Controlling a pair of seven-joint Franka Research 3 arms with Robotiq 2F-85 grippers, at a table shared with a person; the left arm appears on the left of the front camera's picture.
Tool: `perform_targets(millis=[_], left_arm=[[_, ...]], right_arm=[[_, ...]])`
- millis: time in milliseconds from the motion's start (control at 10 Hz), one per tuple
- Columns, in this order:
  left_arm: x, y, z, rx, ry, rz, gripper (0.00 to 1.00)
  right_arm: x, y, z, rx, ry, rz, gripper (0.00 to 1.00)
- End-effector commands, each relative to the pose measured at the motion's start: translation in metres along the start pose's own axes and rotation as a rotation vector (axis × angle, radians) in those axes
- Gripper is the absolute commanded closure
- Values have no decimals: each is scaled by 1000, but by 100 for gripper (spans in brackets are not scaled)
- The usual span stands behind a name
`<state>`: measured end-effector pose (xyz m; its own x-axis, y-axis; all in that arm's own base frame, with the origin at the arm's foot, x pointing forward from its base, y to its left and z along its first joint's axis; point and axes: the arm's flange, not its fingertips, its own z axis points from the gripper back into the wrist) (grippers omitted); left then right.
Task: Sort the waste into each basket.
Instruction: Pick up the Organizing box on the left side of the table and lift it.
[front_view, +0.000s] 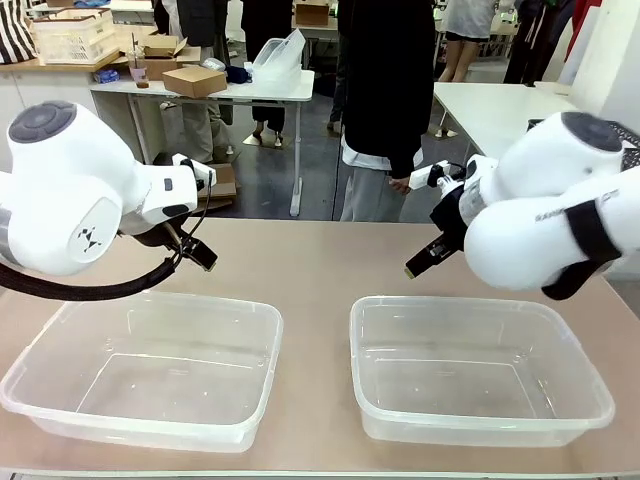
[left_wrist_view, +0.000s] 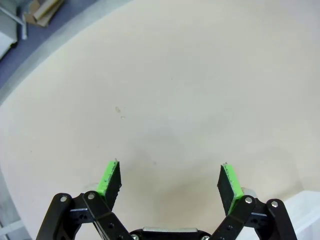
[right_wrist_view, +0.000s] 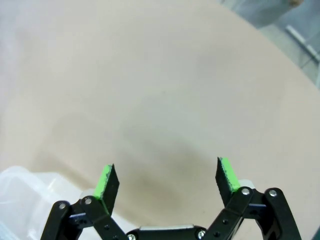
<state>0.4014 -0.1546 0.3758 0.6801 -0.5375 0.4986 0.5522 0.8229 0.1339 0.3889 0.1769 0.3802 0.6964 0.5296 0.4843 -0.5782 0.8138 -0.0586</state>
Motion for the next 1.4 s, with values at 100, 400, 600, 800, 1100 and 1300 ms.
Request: perform_targets(millis=[100,400,600,800,1100,1300], left_arm=[[2,-22,130,57,76,132,0],[-67,-64,212,-175,-50,-28,0],[2,-51,213,-72,-27,24,0],[-9,-67,243,-133,-50,-9,0],[-70,14,284,-839,-175,239,0],[-94,45,270,-1036,-249,466,0]], right_arm=[[-3,14,155,-59,1,-15,0],[-74,50,240,-259,29,-45,0],[-24,31,235,-228,2,-31,0],[-29,43,231,-183,88,-33,0],[-103,-25,298,211,-339,-741,0],[-157,-71,316,435,-516,-1092,0]])
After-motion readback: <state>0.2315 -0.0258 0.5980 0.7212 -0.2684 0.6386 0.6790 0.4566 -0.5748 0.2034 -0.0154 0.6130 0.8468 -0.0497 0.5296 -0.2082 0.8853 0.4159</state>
